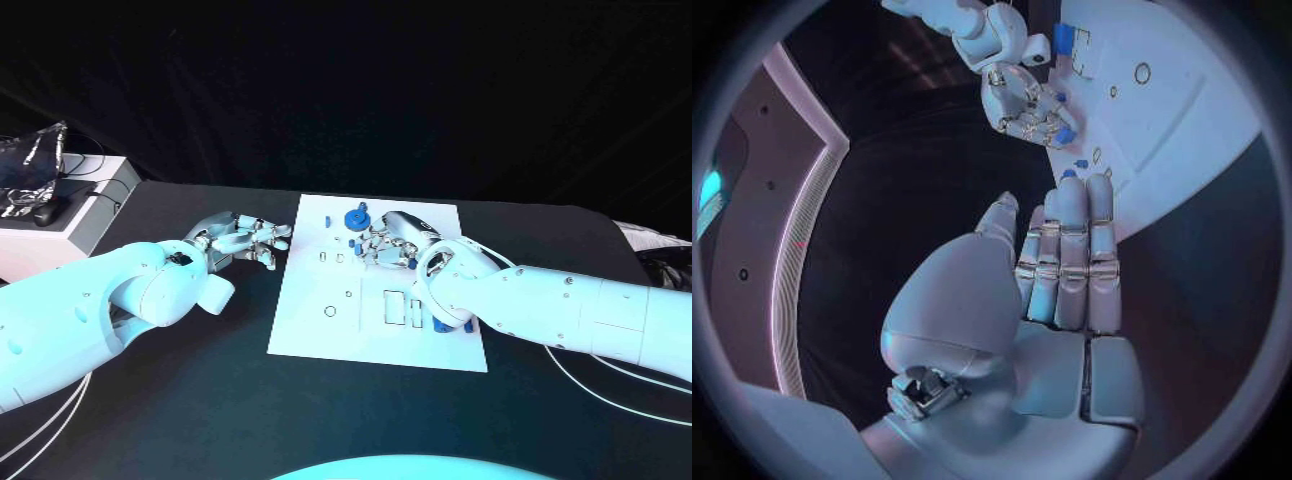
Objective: Assemble the parts on the task board
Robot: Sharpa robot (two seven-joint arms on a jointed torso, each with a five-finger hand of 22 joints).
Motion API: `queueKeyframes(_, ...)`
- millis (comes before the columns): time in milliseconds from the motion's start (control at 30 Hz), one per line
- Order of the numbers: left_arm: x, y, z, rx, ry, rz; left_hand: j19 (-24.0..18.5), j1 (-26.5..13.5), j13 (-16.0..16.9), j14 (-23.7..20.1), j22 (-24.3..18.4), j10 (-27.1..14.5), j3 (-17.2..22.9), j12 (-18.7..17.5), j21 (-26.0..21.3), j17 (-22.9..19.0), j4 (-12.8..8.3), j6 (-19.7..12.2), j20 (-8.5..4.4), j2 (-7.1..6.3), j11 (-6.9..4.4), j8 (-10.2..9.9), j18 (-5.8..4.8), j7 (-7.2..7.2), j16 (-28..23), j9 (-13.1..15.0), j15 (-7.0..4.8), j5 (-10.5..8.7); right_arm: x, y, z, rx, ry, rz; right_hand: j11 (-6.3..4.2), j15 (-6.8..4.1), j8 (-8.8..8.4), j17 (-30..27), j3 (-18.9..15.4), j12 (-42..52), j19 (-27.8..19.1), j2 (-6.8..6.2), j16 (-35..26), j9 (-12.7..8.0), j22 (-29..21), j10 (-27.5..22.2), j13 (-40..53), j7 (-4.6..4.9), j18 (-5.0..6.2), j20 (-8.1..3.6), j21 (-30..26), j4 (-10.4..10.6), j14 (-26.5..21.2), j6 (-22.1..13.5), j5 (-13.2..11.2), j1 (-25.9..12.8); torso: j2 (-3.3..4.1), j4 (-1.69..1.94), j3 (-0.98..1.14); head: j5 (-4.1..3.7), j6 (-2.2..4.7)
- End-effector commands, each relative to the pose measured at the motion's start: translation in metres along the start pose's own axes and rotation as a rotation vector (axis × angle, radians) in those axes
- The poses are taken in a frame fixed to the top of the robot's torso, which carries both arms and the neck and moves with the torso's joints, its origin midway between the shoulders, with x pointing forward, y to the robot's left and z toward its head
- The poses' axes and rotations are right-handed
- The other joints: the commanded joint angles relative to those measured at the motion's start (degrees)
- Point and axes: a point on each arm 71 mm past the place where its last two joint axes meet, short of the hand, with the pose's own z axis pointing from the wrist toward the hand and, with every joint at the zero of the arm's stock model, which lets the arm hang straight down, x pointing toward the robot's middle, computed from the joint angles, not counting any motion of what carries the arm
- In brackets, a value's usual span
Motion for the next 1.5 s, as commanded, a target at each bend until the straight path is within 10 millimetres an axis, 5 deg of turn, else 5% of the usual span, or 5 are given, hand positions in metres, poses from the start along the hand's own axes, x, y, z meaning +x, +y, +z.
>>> queueKeyframes(33, 0.002, 0.0, 0.0, 0.001, 0.019, -0.004, 0.02, 0.17, -0.06, -0.33, -0.06, -0.42, -0.36, 0.1, -0.38, 0.05, 0.08, -0.29, 0.12, 0.1, 0.07, -0.2, 0.41, -0.09, -0.18, 0.02, 0.18, 0.11, 0.0, 0.0, 0.0, -0.004, -0.016, -0.031, -1.06, -0.35, 0.07, 0.13, -0.52, 10.16, 3.6, 0.0, 0.45, 0.03, 5.28, -5.63, 7.94, -0.42, -0.79, -0.63, 0.44, -0.29, 0.1, 0.26, -0.36, -0.47, 0.07, 0.02, -0.02, 0.04, -0.08)
queueKeyframes(467, 0.001, 0.0, 0.0, -0.001, 0.018, -0.004, 0.02, 0.17, -0.06, -0.33, -0.06, -0.42, -0.36, 0.1, -0.38, 0.05, 0.08, -0.29, 0.12, 0.1, 0.07, -0.2, 0.41, -0.09, -0.18, 0.02, 0.18, 0.11, 0.004, -0.003, 0.003, 0.023, -0.011, -0.052, -1.67, -0.63, -0.21, 1.99, -0.27, 26.19, 3.72, 0.19, 2.26, -0.01, 5.92, -11.31, 20.74, -0.68, -1.33, -0.85, 3.68, 0.02, 0.22, -0.19, -0.85, -0.92, 0.04, 0.05, -0.06, 0.06, -0.42)
queueKeyframes(1500, 0.0, 0.001, 0.0, -0.008, 0.013, -0.003, 0.0, 0.33, -0.07, -0.39, 0.02, -0.5, -0.41, 0.08, -0.53, 0.08, 0.09, -0.38, 0.12, 0.14, 0.09, -0.17, 0.38, -0.06, -0.23, 0.02, 0.2, 0.13, 0.017, -0.003, 0.003, 0.045, 0.032, 0.021, -1.62, -0.58, -0.24, 3.11, -1.1, 27.04, 3.51, -0.01, 3.03, -0.03, 6.27, -11.45, 22.43, -0.68, -1.57, -0.79, 5.9, 0.69, 0.22, -0.45, -1.23, -1.03, 0.03, 0.0, -0.04, 0.25, -0.81)
